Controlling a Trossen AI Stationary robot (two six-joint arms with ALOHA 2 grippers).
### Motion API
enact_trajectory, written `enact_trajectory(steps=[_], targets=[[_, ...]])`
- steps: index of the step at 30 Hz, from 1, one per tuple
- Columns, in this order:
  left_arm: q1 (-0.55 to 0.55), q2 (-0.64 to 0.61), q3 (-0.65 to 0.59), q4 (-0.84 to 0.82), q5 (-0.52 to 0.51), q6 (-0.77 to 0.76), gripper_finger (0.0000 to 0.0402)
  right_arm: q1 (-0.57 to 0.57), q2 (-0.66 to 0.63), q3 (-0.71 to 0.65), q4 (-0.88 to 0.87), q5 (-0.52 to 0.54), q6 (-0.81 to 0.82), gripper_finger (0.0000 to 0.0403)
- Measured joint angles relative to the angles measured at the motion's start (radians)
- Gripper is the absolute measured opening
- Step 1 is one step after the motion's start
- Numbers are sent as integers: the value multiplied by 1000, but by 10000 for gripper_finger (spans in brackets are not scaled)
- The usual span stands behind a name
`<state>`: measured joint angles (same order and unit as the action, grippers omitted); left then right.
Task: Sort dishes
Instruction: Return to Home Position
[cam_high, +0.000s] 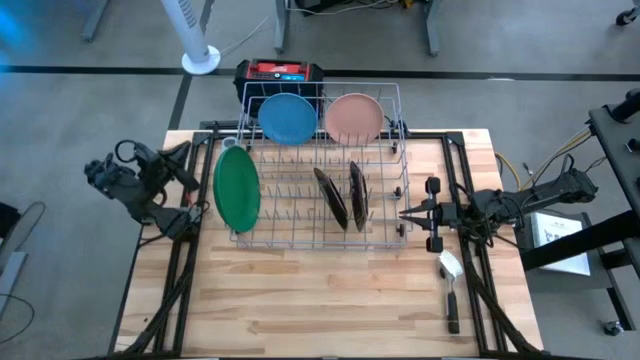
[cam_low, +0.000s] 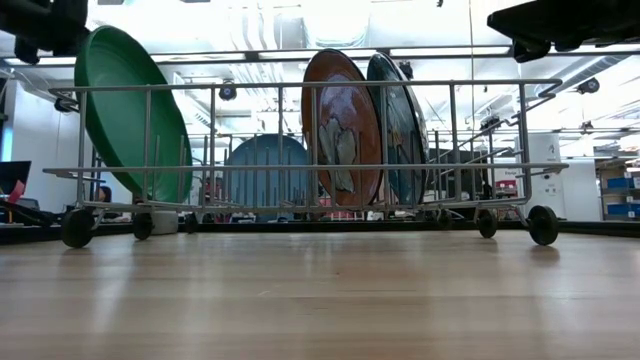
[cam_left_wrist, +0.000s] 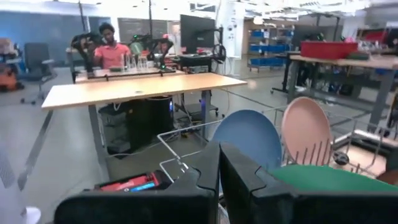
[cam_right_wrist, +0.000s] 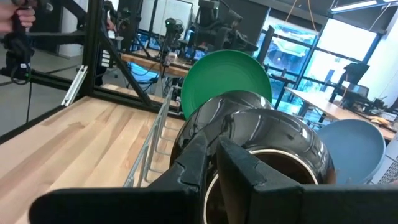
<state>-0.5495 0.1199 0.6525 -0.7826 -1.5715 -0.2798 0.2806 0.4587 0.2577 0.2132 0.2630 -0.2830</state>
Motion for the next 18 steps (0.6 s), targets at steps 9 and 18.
enact_trajectory(steps=[9, 18], targets=[[45, -118, -37, -23, 5, 3, 0, 0, 0, 0, 0, 0, -3, 28], [57, -105, -81, -25, 0, -217, 0, 0, 0, -1, 1, 0, -4, 32]])
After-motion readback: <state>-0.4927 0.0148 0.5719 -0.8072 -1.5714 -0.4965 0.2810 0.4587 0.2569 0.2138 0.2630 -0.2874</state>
